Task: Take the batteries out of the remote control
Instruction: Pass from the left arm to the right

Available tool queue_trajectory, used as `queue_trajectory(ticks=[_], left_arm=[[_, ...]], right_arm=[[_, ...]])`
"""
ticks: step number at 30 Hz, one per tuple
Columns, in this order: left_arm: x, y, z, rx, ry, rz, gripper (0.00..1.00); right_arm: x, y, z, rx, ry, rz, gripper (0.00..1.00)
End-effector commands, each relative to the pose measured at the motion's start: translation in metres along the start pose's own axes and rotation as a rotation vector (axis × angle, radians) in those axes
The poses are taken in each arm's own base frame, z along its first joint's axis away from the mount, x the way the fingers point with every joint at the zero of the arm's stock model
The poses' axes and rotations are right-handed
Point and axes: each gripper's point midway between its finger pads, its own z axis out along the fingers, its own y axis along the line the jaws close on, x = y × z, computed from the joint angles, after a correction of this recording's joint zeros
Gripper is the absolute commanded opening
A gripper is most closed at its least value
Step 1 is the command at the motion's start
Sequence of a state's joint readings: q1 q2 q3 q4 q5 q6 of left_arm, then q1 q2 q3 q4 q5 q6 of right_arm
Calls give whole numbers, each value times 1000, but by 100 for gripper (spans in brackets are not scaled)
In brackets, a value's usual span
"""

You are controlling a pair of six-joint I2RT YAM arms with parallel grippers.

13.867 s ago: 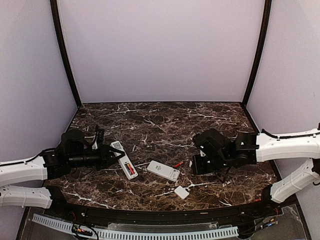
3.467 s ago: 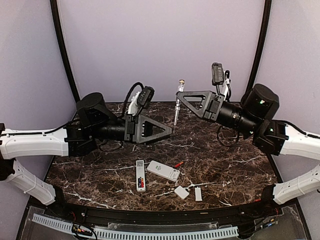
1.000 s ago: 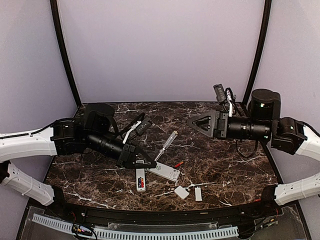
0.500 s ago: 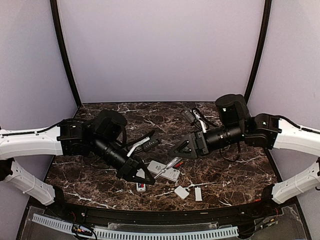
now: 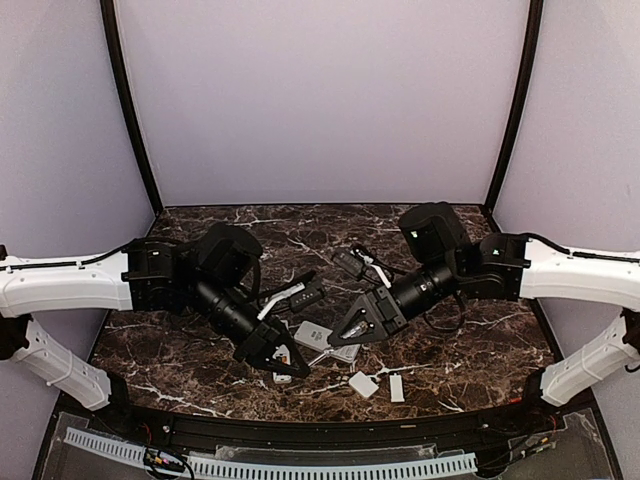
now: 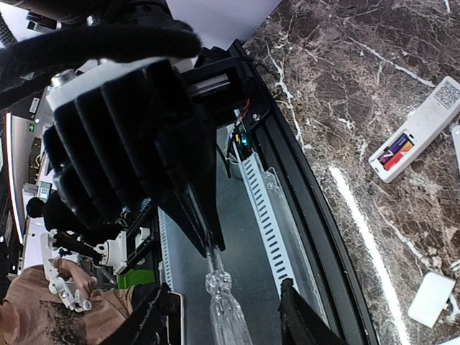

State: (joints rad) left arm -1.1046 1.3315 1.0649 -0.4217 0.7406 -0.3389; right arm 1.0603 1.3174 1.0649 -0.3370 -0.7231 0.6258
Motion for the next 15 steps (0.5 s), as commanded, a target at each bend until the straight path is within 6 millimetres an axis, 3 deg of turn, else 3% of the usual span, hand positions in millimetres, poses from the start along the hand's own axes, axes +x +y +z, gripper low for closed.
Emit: queue_trajectory(ticks=[1,8,15], left_arm=[[3,-10,-2,31,26,24,0],[4,-10,-1,37,32,28,0],[4,-10,-1,38,33,33,0]], right_arm=[[0,21,0,-81,23,-42,46],[2,22,4,-101,40,-35,27],[9,21,6,-105,60,-23,20]])
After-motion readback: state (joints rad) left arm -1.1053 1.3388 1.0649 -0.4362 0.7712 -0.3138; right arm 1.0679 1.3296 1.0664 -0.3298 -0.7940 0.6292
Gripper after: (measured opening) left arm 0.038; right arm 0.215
